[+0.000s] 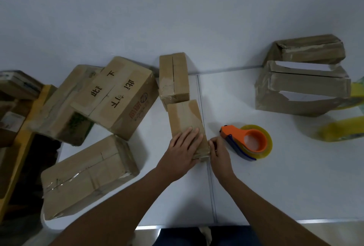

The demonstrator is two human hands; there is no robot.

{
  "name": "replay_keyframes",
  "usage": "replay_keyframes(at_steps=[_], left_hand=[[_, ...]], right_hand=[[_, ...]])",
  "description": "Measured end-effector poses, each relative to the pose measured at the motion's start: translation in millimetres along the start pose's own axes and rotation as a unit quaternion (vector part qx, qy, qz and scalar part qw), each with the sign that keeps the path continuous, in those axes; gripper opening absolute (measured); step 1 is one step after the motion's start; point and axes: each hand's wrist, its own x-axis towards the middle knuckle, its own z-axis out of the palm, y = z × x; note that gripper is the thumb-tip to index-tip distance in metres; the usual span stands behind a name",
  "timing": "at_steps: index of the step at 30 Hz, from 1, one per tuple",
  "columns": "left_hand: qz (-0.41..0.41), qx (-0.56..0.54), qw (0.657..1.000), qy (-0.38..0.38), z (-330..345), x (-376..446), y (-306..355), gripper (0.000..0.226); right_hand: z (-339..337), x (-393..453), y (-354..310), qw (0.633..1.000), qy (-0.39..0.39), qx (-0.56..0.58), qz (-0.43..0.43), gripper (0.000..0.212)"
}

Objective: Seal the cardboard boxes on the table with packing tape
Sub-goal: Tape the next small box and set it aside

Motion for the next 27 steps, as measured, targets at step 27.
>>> replay_keyframes(at_steps=[27], left_hand=[[0.013, -0.032, 0.999, -0.037, -5.9, 1.2, -4.6, 0.074]], right_hand=[[-18.7, -12.4, -22.2, 0.943, -0.086, 0.176, 0.269, 0.037]])
